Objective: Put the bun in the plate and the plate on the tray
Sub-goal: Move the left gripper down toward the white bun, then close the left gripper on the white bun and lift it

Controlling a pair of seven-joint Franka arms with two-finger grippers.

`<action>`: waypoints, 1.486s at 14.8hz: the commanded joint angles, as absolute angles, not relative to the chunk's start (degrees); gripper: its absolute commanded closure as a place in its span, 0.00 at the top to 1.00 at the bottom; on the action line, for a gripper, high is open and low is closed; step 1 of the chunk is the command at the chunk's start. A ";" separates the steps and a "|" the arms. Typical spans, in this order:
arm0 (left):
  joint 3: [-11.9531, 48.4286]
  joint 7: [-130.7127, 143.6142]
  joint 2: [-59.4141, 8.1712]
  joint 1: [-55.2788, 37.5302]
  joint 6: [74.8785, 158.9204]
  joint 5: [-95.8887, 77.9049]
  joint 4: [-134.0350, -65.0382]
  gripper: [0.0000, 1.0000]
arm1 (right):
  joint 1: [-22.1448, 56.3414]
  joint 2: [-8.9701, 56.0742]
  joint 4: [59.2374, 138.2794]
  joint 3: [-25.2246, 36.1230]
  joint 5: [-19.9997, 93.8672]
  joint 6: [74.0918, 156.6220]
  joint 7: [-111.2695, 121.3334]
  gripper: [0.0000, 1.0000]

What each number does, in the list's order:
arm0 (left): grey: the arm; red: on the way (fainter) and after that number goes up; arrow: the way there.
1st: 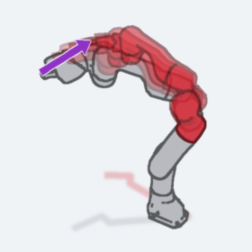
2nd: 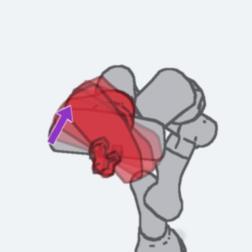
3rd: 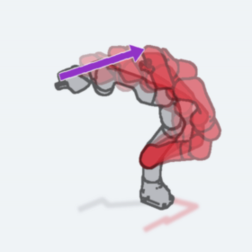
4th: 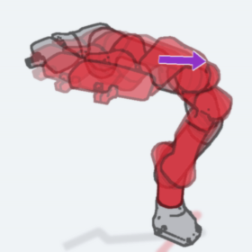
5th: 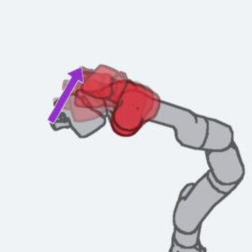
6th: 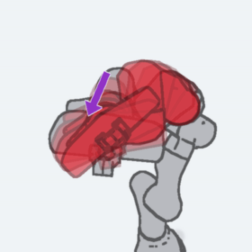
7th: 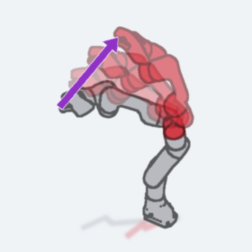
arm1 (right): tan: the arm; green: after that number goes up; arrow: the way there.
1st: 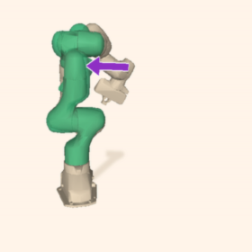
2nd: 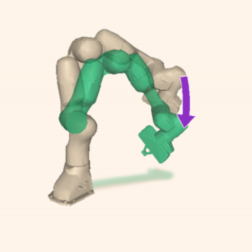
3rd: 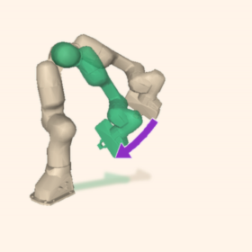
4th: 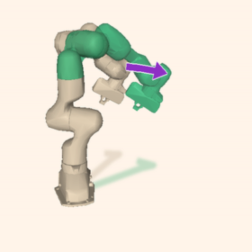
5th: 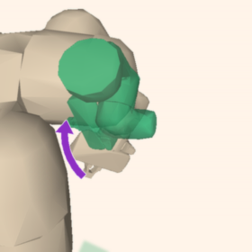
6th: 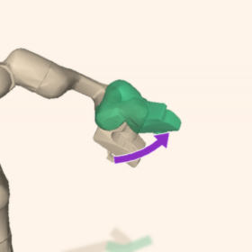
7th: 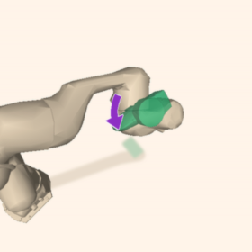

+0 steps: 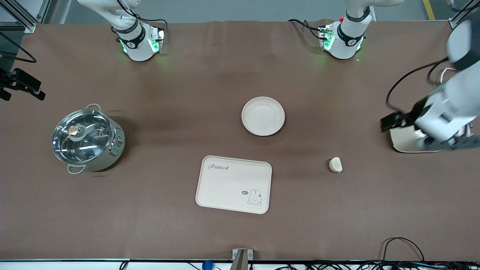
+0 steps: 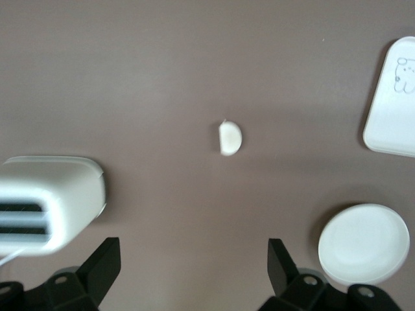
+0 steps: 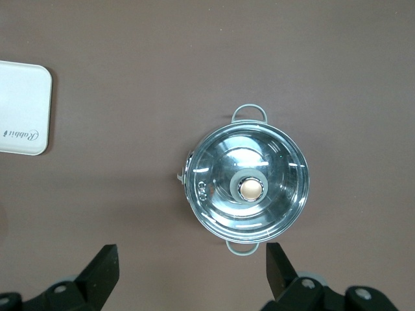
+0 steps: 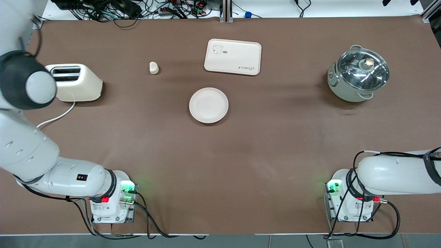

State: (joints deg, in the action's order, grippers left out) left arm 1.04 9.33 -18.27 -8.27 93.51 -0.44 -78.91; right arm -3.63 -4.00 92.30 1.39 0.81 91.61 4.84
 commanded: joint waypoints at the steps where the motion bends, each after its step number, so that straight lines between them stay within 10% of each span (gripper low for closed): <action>1: 1.67 11.94 -26.87 -9.93 100.35 0.53 -77.43 1.00 | -4.13 -4.57 92.90 1.06 1.41 91.93 4.57 1.00; 18: 2.99 11.95 -36.48 -8.88 138.16 -0.35 -103.35 1.00 | -4.22 -4.57 92.90 1.06 1.41 91.85 4.57 1.00; 22: 2.99 11.43 -35.95 -8.79 138.69 -0.26 -104.15 0.48 | -4.22 -4.57 92.90 1.14 1.41 91.76 4.57 1.00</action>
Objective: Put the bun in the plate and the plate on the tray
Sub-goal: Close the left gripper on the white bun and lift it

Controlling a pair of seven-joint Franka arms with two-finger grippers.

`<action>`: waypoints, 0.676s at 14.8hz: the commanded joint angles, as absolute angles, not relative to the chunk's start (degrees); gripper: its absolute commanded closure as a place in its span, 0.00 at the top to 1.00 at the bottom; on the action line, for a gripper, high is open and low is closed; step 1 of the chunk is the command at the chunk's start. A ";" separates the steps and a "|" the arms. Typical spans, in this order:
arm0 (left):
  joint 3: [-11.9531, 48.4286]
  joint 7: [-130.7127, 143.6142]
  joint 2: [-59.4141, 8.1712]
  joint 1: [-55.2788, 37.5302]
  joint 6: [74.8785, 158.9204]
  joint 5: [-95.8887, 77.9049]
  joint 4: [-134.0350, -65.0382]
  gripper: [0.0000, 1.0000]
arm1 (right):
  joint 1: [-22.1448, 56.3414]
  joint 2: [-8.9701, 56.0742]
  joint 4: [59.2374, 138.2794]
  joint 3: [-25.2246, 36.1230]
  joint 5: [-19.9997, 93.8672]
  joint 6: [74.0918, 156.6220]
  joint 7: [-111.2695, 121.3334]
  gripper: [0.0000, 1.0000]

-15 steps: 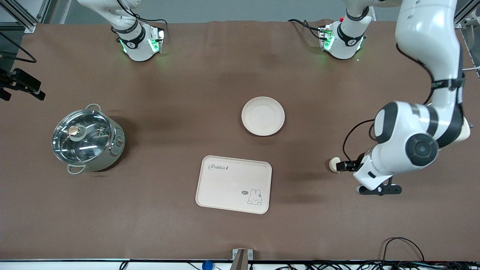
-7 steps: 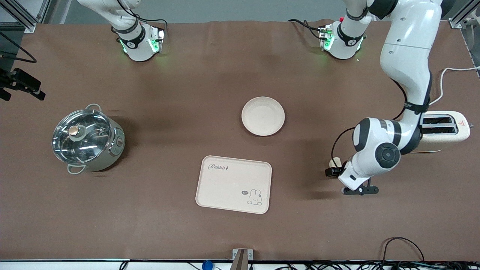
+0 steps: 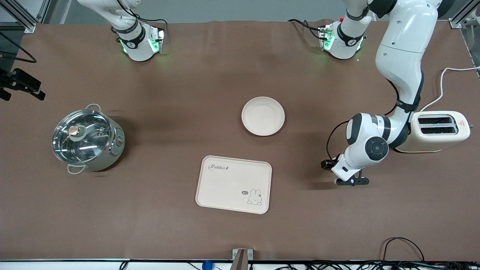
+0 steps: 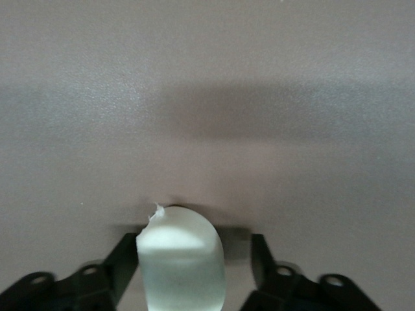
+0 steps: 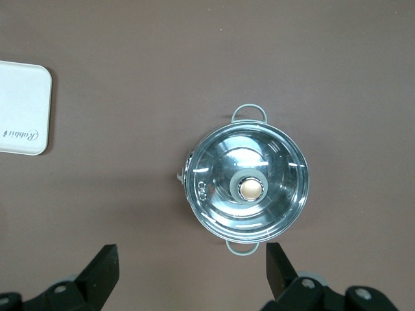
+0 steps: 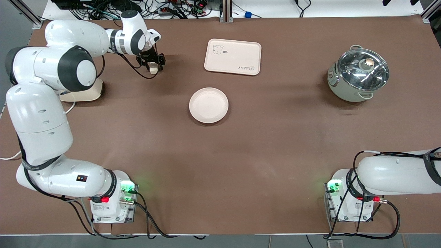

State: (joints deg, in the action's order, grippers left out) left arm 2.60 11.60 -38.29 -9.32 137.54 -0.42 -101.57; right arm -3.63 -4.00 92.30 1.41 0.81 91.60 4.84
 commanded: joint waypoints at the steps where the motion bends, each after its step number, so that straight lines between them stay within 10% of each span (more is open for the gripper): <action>1: 3.08 11.34 -35.95 -8.70 138.69 -0.26 -104.15 0.47 | -4.22 -4.57 92.90 1.06 1.41 91.76 4.57 1.00; 10: 9.39 22.30 -32.35 -10.02 131.77 0.09 -103.89 0.44 | -4.39 -4.57 92.90 1.14 1.41 91.76 4.57 1.00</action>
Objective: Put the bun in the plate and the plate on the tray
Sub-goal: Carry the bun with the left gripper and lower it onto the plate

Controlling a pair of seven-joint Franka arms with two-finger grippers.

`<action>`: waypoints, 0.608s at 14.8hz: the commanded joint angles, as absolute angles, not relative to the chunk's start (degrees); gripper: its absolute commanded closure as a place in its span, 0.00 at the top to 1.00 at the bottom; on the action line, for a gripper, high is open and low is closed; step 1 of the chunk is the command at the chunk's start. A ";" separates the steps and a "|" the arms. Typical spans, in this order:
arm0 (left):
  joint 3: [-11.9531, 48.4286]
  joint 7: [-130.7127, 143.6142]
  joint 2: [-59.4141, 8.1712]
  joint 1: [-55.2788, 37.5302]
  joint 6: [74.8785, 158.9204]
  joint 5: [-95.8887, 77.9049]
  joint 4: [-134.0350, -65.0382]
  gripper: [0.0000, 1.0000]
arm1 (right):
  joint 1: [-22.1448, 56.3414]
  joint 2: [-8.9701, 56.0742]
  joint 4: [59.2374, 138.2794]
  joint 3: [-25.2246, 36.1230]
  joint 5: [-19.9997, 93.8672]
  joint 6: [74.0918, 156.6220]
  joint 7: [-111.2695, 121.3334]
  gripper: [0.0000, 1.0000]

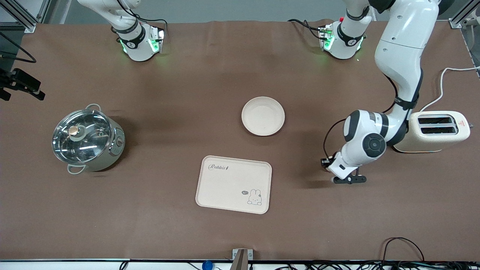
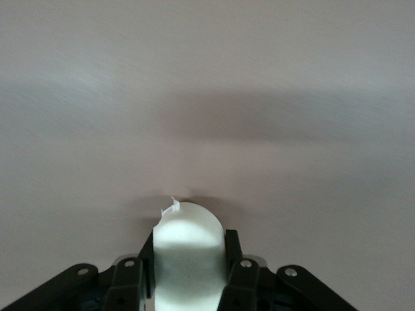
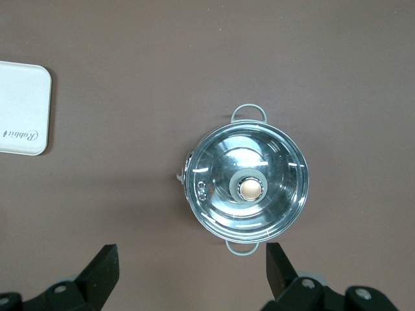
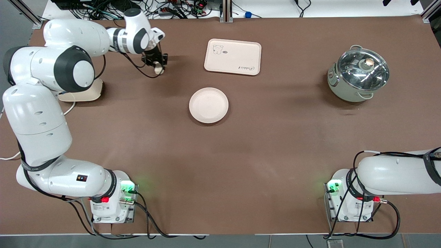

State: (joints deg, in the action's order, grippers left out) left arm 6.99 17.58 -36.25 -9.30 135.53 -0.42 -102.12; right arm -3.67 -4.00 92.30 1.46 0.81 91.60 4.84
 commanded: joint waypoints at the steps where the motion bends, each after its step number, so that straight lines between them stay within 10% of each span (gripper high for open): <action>1: 11.06 24.93 -31.21 -10.28 130.97 0.09 -104.23 0.44 | -4.39 -4.57 92.90 1.14 1.41 91.76 4.57 1.00; 9: 16.52 50.52 -29.53 -22.58 133.06 2.81 -109.59 0.44 | -4.39 -4.48 92.90 1.14 1.41 91.76 4.57 1.00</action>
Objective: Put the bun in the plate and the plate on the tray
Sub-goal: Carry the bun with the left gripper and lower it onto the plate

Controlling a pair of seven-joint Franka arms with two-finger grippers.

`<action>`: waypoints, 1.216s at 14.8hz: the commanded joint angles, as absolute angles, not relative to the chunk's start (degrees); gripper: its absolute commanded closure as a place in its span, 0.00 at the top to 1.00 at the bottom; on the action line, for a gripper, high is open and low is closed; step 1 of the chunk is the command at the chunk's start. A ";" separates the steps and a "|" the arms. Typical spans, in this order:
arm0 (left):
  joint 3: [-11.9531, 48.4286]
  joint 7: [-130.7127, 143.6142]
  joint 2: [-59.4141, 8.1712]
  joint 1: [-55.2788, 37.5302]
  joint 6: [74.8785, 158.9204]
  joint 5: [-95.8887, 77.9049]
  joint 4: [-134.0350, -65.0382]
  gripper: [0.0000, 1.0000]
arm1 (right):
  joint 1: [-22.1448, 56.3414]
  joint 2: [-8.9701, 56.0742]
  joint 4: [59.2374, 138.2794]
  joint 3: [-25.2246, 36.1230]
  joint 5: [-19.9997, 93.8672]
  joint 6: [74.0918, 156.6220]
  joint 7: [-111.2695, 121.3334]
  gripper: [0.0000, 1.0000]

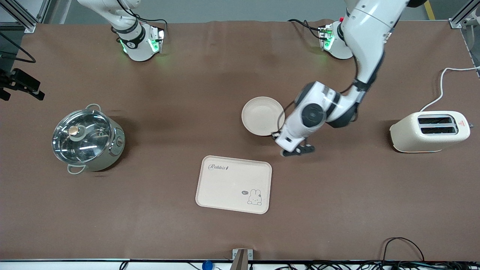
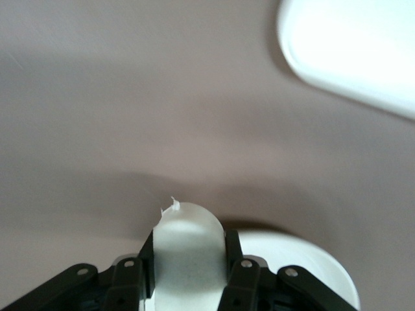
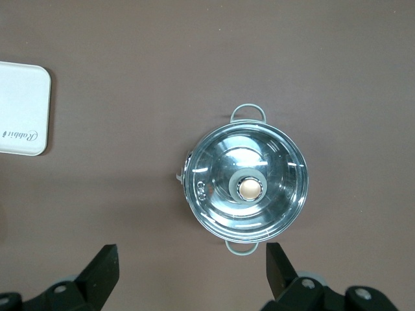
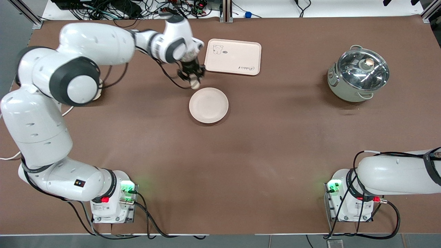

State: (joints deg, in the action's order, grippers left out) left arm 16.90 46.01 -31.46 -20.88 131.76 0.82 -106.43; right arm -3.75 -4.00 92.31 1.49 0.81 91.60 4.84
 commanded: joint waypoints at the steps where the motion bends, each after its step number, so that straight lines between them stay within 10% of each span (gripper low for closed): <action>1: 16.52 51.76 -29.53 -24.42 133.07 3.25 -110.12 0.44 | -4.48 -4.57 92.90 1.14 1.41 91.67 4.57 1.00; 5: 16.52 58.86 -29.62 -27.67 136.22 5.97 -114.34 0.45 | -4.48 -4.48 92.90 1.14 1.41 91.76 4.57 1.00; 8: 16.52 64.76 -30.67 -28.65 136.14 8.87 -114.17 1.00 | -4.48 -4.48 92.90 1.14 1.49 91.58 4.57 1.00; 18: 16.35 66.27 -22.07 -22.86 131.40 9.31 -107.94 1.00 | 3.94 7.62 93.16 0.97 8.23 91.67 8.61 1.00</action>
State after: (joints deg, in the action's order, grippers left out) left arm 16.37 66.40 -25.83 -25.44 133.33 7.96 -109.25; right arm 0.89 3.28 93.12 0.90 4.88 91.32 7.90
